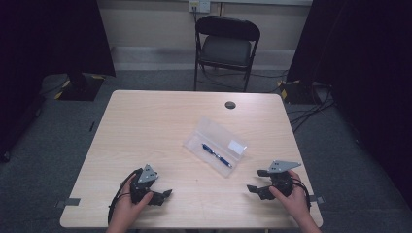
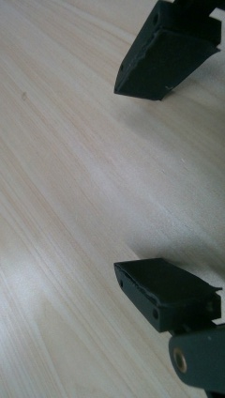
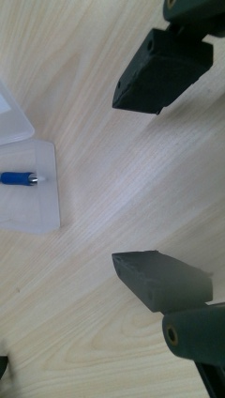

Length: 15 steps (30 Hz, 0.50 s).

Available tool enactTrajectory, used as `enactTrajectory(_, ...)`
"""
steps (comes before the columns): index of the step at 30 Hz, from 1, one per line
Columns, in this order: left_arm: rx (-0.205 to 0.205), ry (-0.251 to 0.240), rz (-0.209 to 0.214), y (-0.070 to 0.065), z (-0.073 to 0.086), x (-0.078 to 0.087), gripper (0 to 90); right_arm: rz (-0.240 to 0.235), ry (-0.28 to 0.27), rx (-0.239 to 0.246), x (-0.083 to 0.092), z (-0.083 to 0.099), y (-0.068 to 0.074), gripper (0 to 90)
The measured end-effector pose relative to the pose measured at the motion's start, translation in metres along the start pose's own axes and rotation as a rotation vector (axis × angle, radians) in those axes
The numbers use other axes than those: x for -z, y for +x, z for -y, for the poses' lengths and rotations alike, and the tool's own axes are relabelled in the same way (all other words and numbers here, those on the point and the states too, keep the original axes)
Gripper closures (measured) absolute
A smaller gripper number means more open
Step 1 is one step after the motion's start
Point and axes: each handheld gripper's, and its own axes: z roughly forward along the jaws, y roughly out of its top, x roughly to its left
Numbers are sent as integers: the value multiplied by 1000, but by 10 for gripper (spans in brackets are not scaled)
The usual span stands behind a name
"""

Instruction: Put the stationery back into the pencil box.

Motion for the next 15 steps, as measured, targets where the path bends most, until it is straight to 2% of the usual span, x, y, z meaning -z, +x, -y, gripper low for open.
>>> enactTrajectory(15,0,0,0,0,0,0,127,39,22,-13,2,13,-14,209)
